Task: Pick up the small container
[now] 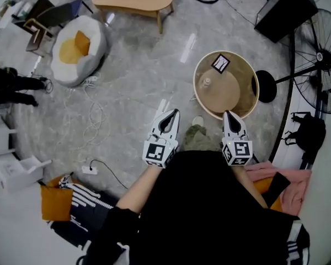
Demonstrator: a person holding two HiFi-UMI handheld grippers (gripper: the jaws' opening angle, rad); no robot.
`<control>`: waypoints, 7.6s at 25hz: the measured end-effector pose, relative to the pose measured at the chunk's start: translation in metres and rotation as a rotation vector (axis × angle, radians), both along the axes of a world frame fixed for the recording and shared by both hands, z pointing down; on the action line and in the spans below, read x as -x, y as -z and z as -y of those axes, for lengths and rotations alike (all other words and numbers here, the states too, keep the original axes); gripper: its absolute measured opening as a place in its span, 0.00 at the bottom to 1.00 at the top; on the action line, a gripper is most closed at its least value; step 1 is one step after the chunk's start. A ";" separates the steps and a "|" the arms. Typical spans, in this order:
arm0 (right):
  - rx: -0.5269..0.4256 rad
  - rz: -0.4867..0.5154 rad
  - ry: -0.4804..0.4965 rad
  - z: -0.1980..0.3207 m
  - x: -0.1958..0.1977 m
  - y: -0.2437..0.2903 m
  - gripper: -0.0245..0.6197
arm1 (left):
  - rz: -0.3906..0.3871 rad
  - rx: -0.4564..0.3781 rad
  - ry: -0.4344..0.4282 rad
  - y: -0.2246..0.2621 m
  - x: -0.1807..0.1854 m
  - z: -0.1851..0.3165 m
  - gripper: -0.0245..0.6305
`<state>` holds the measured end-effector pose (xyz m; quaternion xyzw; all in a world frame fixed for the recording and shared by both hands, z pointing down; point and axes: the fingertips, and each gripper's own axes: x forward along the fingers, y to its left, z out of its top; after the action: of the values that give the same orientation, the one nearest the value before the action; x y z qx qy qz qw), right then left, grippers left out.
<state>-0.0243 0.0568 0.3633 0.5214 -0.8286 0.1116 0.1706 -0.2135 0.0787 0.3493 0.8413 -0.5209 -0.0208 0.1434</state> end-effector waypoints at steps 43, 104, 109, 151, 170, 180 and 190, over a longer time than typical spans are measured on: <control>0.431 0.035 -0.040 0.223 -0.109 -0.402 0.07 | 0.211 0.357 -0.226 -0.493 -0.165 0.316 0.07; 0.432 0.044 -0.282 0.210 -0.192 -0.460 0.07 | 0.380 0.291 -0.482 -0.576 -0.283 0.348 0.58; 0.387 0.057 -0.305 0.220 -0.197 -0.414 0.07 | 0.352 0.303 -0.460 -0.517 -0.277 0.341 0.58; -0.129 0.004 -0.378 0.236 -0.280 0.030 0.07 | 0.316 0.124 -0.366 -0.021 -0.257 0.315 0.58; -0.163 0.012 -0.445 0.212 -0.337 0.036 0.07 | 0.333 0.094 -0.412 -0.012 -0.307 0.295 0.58; -0.171 0.010 -0.440 0.209 -0.350 0.035 0.07 | 0.346 0.103 -0.410 -0.017 -0.319 0.287 0.58; -0.166 0.032 -0.444 0.201 -0.354 0.032 0.07 | 0.339 0.121 -0.400 -0.027 -0.322 0.276 0.58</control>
<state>0.3299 -0.1445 0.3315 0.7014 -0.7024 0.0863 0.0853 0.1089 -0.1974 0.3762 0.9089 -0.3610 0.1803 0.1054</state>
